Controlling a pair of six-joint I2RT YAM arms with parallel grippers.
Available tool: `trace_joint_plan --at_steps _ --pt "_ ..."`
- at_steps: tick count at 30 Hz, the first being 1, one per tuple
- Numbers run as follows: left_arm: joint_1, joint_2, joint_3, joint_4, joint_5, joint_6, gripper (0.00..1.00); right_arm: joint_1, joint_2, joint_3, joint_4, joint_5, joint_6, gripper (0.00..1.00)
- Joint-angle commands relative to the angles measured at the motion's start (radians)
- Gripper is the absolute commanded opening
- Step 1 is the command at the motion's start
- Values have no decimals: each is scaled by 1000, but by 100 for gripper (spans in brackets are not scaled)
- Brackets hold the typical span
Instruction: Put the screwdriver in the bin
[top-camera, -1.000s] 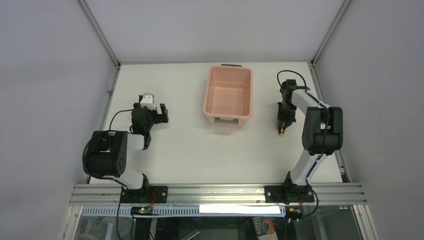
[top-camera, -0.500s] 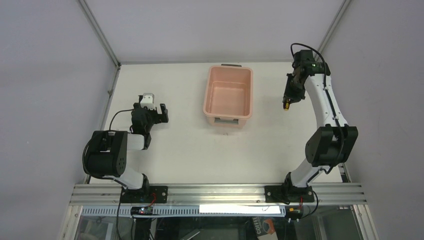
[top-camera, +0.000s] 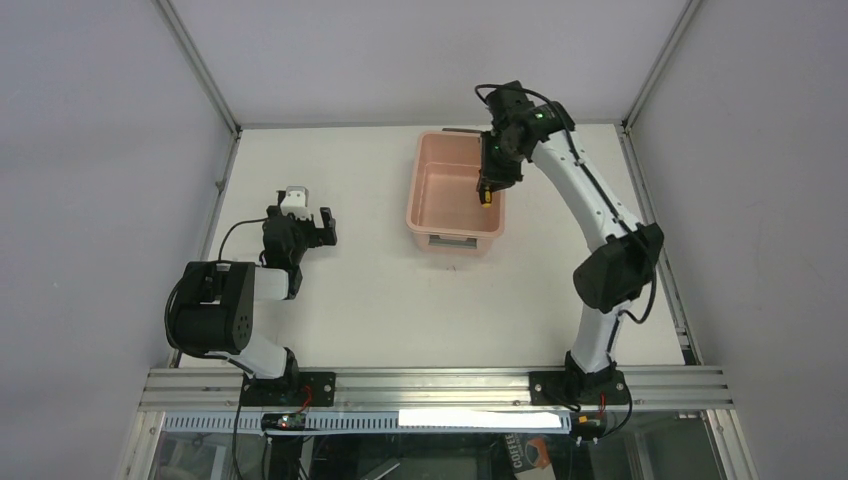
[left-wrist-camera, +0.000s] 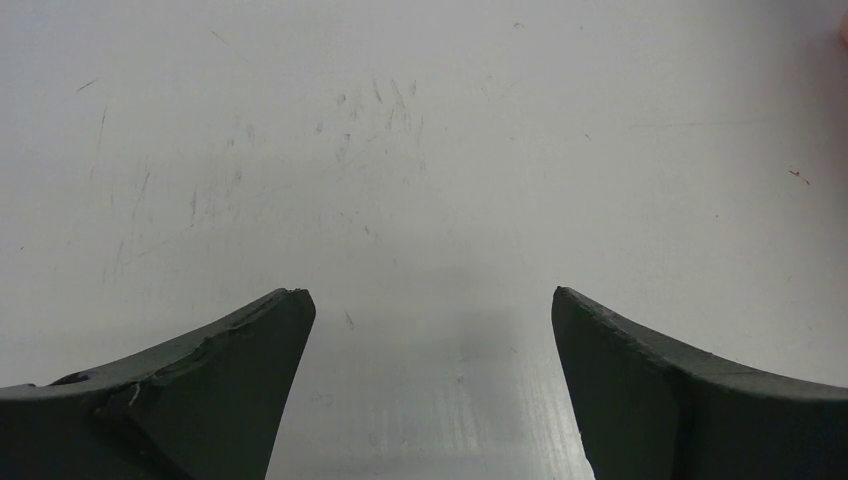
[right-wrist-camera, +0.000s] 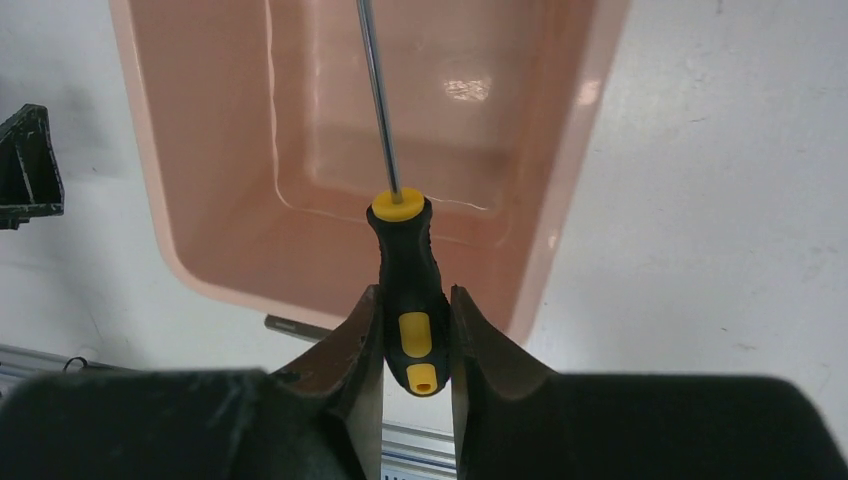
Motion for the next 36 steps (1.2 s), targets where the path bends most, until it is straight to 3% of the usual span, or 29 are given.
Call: trace_joint_plan --at_steps 1,10,19,26,36 --pt "-5 -30 -6 21 20 -20 99 46 111 73 62 5 108 15" --pt "-5 -30 -7 21 20 -20 99 116 332 99 132 139 127 27" --pt "-6 -30 -6 21 20 -20 99 142 387 -35 281 221 156 36" --pt "-5 -30 -6 21 20 -20 99 146 368 -20 262 234 145 62" --pt "-4 -30 -6 22 19 -20 99 146 196 76 207 258 47 72"
